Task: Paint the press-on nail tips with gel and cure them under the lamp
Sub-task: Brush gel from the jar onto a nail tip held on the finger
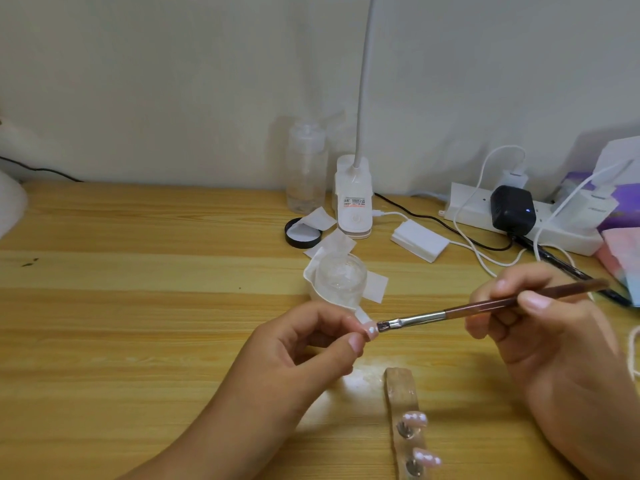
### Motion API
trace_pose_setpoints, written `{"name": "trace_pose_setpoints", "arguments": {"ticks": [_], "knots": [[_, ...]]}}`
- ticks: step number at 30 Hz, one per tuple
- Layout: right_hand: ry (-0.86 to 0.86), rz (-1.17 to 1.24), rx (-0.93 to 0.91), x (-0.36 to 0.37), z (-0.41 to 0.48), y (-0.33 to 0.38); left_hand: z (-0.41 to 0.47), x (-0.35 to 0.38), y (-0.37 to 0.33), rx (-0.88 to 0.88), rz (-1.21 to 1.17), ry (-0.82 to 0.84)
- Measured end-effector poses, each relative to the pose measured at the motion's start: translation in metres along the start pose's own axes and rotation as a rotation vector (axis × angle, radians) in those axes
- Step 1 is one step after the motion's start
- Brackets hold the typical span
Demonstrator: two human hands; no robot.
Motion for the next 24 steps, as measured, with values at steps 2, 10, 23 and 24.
{"name": "trace_pose_setpoints", "arguments": {"ticks": [2,10,23,24], "knots": [[0.009,-0.008,0.008,0.0023,-0.0003,-0.0001,-0.0001,0.0000,0.0002,-0.005,0.012,-0.006],[-0.010,-0.148,0.026,0.0040,-0.0018,0.0044,-0.0013,0.0000,-0.0015,0.004,0.012,0.001],[-0.011,-0.005,0.056,0.0046,0.0010,0.0031,-0.0026,0.0006,0.0004,-0.028,0.075,0.016],[0.002,-0.010,0.060,0.0059,0.0007,0.0030,-0.0025,0.0005,0.0000,-0.027,0.073,0.015]]}}
Point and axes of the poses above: each hand's wrist, its own z-axis towards the middle knuckle, its own x-axis out of the palm, y = z × x, the point moved 4 cm from there along z, towards the middle knuckle, and after that the axes turned 14 degrees about y, right-handed, at the moved point
